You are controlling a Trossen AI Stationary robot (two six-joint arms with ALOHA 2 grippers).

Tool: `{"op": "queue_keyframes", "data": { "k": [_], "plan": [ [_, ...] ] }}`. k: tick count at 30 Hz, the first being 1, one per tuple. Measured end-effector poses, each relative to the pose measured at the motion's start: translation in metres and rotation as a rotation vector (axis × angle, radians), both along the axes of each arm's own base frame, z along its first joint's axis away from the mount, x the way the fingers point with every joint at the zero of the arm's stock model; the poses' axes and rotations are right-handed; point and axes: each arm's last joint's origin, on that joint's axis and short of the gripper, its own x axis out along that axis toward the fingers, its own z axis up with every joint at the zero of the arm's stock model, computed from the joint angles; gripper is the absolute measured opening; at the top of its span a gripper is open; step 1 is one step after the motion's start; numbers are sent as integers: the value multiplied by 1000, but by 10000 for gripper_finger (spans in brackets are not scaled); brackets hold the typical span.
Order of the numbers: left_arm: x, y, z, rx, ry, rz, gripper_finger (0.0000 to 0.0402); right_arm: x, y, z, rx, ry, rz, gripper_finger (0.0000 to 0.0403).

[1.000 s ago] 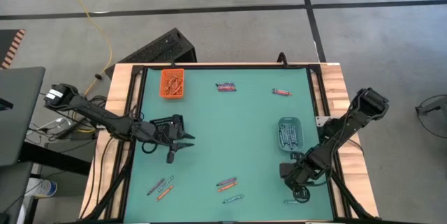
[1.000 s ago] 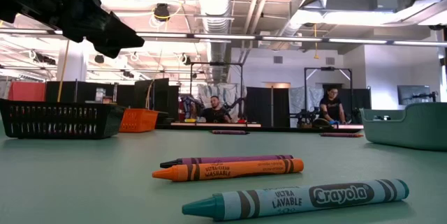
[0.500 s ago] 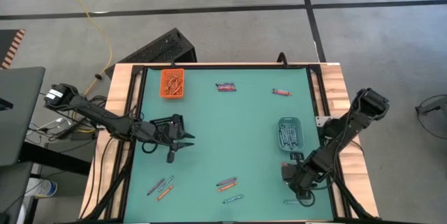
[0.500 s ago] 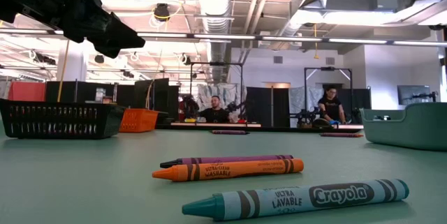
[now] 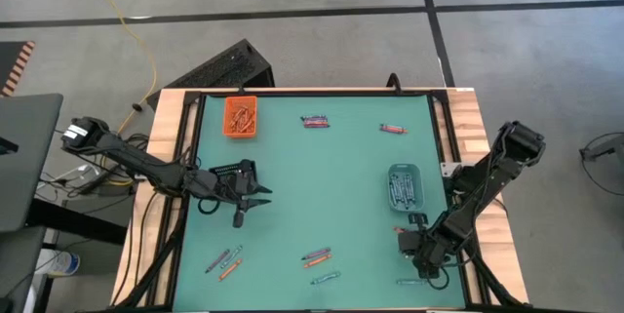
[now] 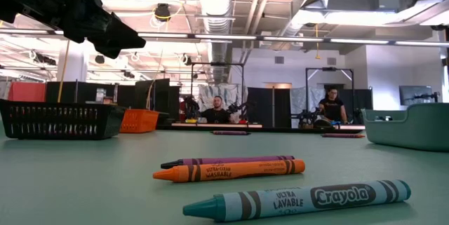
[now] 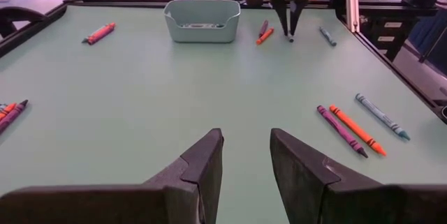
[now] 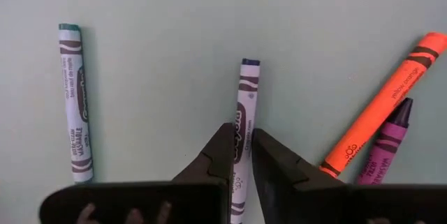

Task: Sort crayons
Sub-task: Put the blue crayon into the blue bin

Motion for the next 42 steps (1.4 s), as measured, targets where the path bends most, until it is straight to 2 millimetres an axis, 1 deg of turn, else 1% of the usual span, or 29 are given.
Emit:
{"op": "queue_keyframes", "data": {
  "k": [6,10,15,17,19,23,25,27,30,33,36,39,42],
  "plan": [
    [0,0,0,5,1,-1,110,1,-4,-3,-47,-32,53,63],
    [0,0,0,6,5,-1,110,6,-5,-3,-25,-55,64,59],
    [0,0,-1,5,8,-1,110,13,-5,-2,3,-79,44,30],
    [0,0,-1,2,8,0,110,14,-7,-2,3,-81,50,13],
    [0,0,-1,1,8,0,110,16,-8,0,11,-80,65,5],
    [0,0,-1,6,6,-1,110,20,-10,13,-18,-101,87,6],
    [0,0,-1,6,6,0,110,22,-13,25,-64,-140,87,4],
    [0,0,-1,7,5,0,110,27,-14,40,-91,-221,74,3],
    [0,0,0,9,4,10,110,34,-24,61,-127,-320,28,3],
    [0,1,0,8,-1,16,110,43,-38,81,-133,-406,-46,3],
    [0,1,0,9,1,16,110,45,-57,94,-129,-418,-150,3],
    [0,1,-1,17,5,15,110,45,-84,100,-172,-405,-398,3],
    [0,1,-1,21,6,14,110,41,-112,99,-213,-318,-661,3]
  ]
}}
